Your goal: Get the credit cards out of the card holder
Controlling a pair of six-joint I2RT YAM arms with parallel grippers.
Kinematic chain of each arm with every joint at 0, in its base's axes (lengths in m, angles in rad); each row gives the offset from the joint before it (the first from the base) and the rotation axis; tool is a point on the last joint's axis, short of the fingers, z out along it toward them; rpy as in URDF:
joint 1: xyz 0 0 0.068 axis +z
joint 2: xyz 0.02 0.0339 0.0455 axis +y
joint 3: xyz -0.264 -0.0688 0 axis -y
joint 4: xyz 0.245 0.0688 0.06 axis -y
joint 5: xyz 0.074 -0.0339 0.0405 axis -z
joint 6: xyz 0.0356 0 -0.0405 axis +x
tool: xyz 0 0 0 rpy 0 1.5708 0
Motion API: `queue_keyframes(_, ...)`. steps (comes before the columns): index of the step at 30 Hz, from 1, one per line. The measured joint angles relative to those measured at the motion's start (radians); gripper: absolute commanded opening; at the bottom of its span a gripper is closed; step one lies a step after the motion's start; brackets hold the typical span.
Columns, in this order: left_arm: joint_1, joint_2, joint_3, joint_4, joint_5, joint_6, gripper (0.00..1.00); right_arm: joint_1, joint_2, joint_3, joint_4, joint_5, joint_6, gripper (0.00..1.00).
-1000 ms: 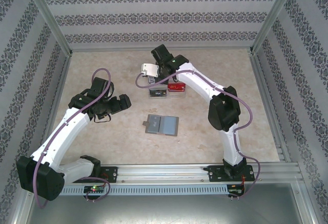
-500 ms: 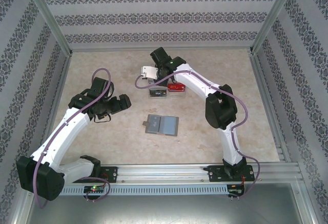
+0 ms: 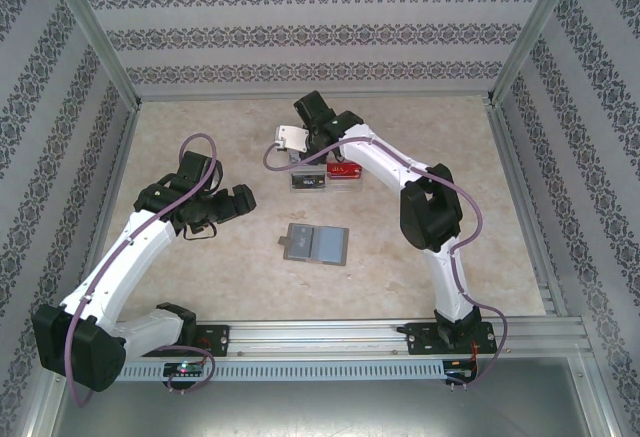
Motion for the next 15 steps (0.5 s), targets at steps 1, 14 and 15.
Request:
queue_keyframes(1,0.000,0.000,0.000,0.000,0.000,0.000,1.00,-0.001,0.000,0.000,0.004,0.004,0.002,0.27)
queue_keyframes(14,0.000,0.010,0.000,0.004,0.012,0.002,1.00,-0.018,-0.062,-0.122,0.166,0.099,0.136,0.10)
queue_keyframes(15,0.000,0.014,0.000,0.007,0.018,0.004,1.00,-0.017,-0.085,-0.154,0.193,0.120,0.162,0.05)
